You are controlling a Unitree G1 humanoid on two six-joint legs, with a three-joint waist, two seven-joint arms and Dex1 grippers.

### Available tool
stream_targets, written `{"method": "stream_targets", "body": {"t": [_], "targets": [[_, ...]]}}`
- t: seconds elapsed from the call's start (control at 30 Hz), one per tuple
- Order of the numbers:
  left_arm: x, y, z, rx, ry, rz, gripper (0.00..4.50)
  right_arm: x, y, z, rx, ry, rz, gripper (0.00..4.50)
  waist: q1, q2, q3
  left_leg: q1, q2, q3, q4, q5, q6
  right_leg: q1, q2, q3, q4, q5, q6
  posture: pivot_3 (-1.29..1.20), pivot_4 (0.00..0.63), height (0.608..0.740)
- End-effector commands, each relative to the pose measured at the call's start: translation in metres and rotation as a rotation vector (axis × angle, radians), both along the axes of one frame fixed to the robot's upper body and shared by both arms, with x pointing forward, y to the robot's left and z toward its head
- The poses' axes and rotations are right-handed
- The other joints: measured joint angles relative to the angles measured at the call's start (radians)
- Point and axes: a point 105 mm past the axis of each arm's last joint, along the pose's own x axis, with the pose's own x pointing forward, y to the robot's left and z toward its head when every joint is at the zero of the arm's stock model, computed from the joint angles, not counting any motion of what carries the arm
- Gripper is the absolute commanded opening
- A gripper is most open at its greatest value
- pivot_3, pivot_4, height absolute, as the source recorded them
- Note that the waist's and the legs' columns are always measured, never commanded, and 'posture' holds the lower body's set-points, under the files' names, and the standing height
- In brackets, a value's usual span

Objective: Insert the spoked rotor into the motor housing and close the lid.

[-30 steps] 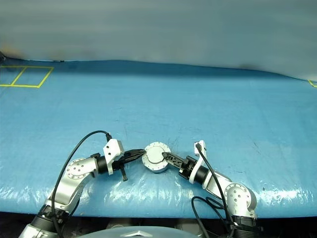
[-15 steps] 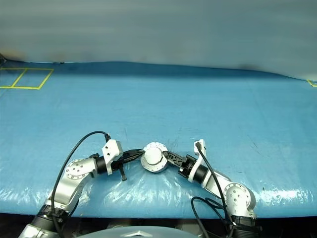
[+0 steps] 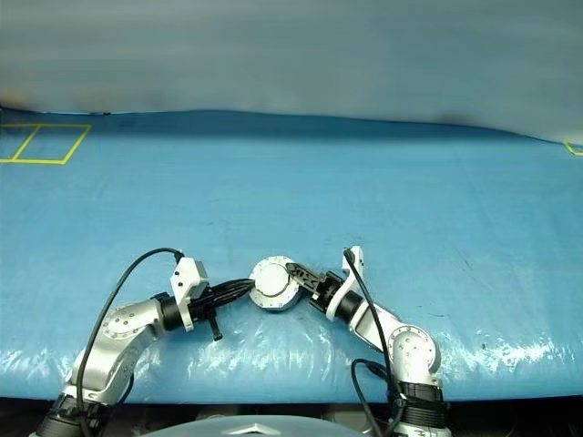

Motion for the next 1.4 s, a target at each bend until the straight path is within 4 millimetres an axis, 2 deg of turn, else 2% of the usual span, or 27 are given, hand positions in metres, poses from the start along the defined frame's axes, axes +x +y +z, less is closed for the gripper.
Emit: {"method": "stream_targets", "body": {"t": [0.03,0.17,0.37,0.63,0.77,0.9,1.03,1.2,1.37,1.4], "targets": [[0.001,-0.005,0.032,-0.075,-0.105,-0.005,0.0,0.001,-0.001,-0.006,0.001,0.046,-0.04,1.3,0.001,0.0,0.0,0.0,0.0,0.0,0.0,0.0,0.0,0.0,0.0,0.0,0.0,0.0,0.0,0.0,0.15,0.74],[-0.002,-0.006,0.035,-0.067,-0.102,0.011,0.0,0.001,0.002,-0.017,-0.049,0.078,-0.043,1.3,-0.004,0.0,0.0,0.002,0.0,0.001,0.001,0.0,0.0,0.001,0.0,0.001,-0.001,-0.001,-0.001,0.0,0.15,0.74],[-0.002,-0.006,0.047,-0.119,-0.098,0.034,0.0,0.006,0.007,-0.001,0.019,0.01,-0.03,1.28,-0.006,0.0,0.0,0.003,0.0,0.001,0.001,0.0,0.0,0.002,0.001,0.001,0.0,-0.002,-0.004,0.0,0.15,0.74],[0.005,0.004,0.065,-0.336,-0.027,0.161,0.0,0.027,0.001,0.002,0.083,0.076,-0.136,1.28,-0.007,0.0,0.0,0.002,0.0,0.001,0.001,0.0,0.0,0.002,0.0,0.001,0.0,-0.002,-0.004,0.0,0.15,0.74],[0.021,0.023,0.062,-0.371,-0.033,0.35,0.0,0.035,-0.003,0.014,0.131,0.041,-0.162,1.28,-0.003,0.0,0.0,0.001,-0.001,0.0,0.003,0.0,0.0,0.002,0.0,0.001,0.0,0.001,0.002,0.0,0.15,0.74],[0.016,0.025,0.056,-0.352,0.0,0.349,0.0,0.039,0.001,0.03,0.199,0.014,-0.152,1.28,-0.003,0.0,0.0,0.001,-0.002,0.0,0.003,0.0,0.0,0.002,0.0,0.001,0.0,0.001,0.002,0.0,0.15,0.74],[0.015,0.027,0.055,-0.383,0.007,0.379,0.84,0.038,0.015,0.06,0.292,-0.068,-0.073,1.28,-0.005,0.0,0.002,-0.001,-0.002,0.001,0.002,0.0,0.0,0.0,0.0,0.001,-0.001,0.001,0.002,0.0,0.15,0.74],[0.008,0.018,0.045,-0.388,0.051,0.341,2.54,0.035,0.024,0.078,0.316,-0.128,-0.02,1.28,-0.007,0.001,0.002,-0.001,-0.002,0.0,0.002,0.0,0.0,0.0,0.001,0.001,0.0,0.001,0.002,0.0,0.15,0.74],[-0.006,0.003,0.049,-0.581,0.189,0.252,4.25,0.027,0.03,0.098,0.336,-0.203,0.035,1.28,-0.006,0.001,0.003,-0.002,-0.001,0.0,0.002,0.0,0.001,-0.001,0.0,0.0,-0.001,0.001,0.001,0.0,0.15,0.74],[-0.006,0.003,0.049,-0.626,0.218,0.26,4.45,0.025,0.031,0.099,0.334,-0.212,0.048,1.28,-0.006,0.002,0.003,-0.003,-0.001,0.0,0.002,0.0,0.001,-0.001,0.0,0.0,-0.001,0.001,0.001,0.0,0.15,0.74]]}}
